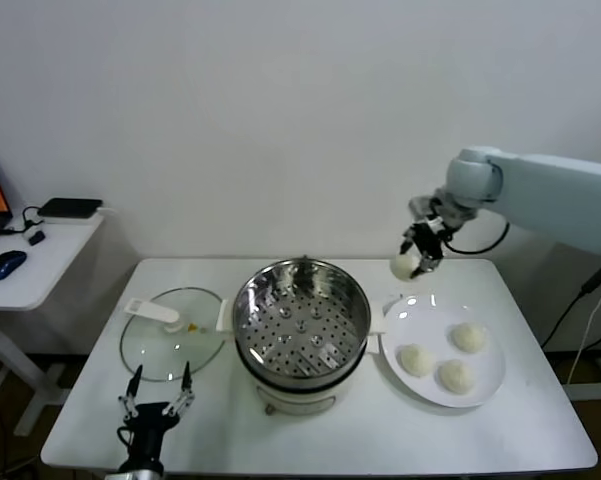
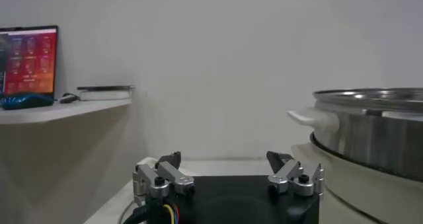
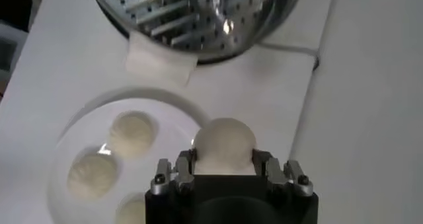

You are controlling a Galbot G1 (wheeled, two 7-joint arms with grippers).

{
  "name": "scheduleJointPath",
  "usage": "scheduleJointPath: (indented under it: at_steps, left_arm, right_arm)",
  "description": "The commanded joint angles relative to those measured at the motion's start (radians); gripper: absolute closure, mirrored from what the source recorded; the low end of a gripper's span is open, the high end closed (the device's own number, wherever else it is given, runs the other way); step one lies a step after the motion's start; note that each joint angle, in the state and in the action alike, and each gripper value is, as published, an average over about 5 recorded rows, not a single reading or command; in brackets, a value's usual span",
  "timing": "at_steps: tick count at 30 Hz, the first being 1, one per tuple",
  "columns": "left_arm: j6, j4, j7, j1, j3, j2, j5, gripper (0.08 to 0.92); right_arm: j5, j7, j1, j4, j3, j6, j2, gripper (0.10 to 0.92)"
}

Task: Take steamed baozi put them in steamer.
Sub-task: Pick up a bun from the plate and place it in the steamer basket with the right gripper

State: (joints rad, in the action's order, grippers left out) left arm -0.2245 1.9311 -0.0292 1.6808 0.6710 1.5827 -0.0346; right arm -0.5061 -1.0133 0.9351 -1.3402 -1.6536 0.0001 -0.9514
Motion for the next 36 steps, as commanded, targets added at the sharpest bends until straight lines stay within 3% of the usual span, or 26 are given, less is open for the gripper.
scheduleJointPath:
  at_steps: [1,8,18,36]
  left_arm:
    - [-0.002,0.001,0.003,0.005,0.0,-0.001,0.0,0.177]
    - [-0.003,-0.004,0.006,0.004,-0.001,-0.001,-0.001,0.177]
    - [0.002,-0.002,0.006,-0.001,0.002,-0.005,-0.003,0.177]
    - [-0.005,-0.037,0.006,-0.017,0.015,-0.001,0.0,0.177]
  right_arm:
    - [-0.026,-0.025,0.132,-0.104,0.01,0.29,-0.193,0.438]
    - [0.174,-0.046,0.005,0.066,0.048,0.526,-0.372,0.429]
    - [0.403,-0.059,-0.224,0.413,0.134,0.723,-0.537,0.414]
    - [0.499,-0.074,-0.387,0.512,0.183,0.768,-0.551,0.414]
